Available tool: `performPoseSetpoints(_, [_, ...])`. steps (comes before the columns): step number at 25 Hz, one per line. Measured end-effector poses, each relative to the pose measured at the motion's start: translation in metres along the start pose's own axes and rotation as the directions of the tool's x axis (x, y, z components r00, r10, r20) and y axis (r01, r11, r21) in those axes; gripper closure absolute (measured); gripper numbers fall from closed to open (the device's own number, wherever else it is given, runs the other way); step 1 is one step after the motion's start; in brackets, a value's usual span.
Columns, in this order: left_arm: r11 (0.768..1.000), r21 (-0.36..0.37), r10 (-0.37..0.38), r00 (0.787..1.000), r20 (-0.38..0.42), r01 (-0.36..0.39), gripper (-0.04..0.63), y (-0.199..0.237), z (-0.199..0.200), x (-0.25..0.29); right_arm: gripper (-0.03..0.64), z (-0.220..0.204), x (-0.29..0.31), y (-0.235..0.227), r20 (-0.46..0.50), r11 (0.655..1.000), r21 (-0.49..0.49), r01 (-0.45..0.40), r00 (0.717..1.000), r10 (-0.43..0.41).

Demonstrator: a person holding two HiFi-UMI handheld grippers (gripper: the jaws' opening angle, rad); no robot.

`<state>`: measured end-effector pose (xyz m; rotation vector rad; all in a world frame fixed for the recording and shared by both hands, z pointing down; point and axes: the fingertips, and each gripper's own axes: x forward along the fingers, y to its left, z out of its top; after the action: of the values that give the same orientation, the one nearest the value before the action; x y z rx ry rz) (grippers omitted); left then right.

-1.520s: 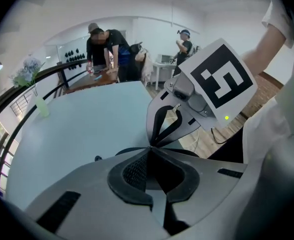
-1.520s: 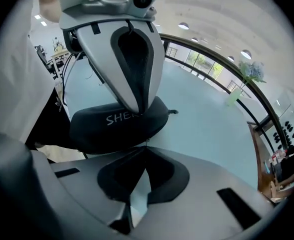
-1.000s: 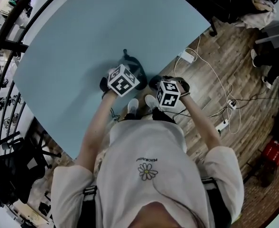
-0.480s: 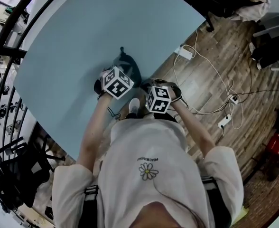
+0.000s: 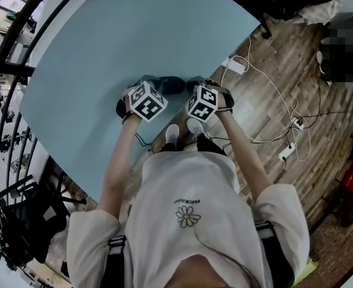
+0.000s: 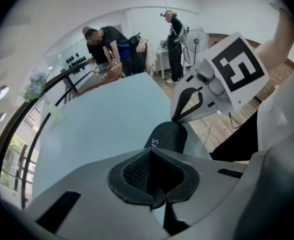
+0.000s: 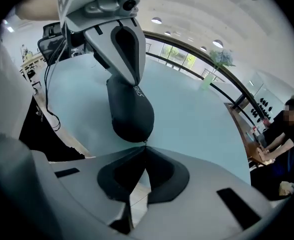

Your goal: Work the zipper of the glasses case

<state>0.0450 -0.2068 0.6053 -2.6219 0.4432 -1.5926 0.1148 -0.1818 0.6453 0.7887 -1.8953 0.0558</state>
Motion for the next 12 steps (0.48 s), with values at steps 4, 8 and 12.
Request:
performPoseSetpoints(4, [1.000, -0.015, -0.027, 1.000, -0.007, 0.027, 0.581, -0.006, 0.000, 0.001, 0.609, -0.004, -0.006, 0.005, 0.017, 0.999, 0.031, -0.013, 1.000, 0.012])
performPoseSetpoints(8, [1.000, -0.023, -0.011, 1.000, 0.024, 0.011, 0.581, -0.013, -0.005, 0.000, 0.609, -0.005, -0.013, 0.018, 0.023, 0.998, 0.037, -0.050, 0.999, 0.049])
performPoseSetpoints(12, [0.999, -0.046, -0.009, 1.000, 0.029, 0.011, 0.581, -0.011, -0.006, 0.000, 0.609, -0.002, -0.022, 0.032, 0.035, 0.995, 0.076, -0.069, 0.997, 0.067])
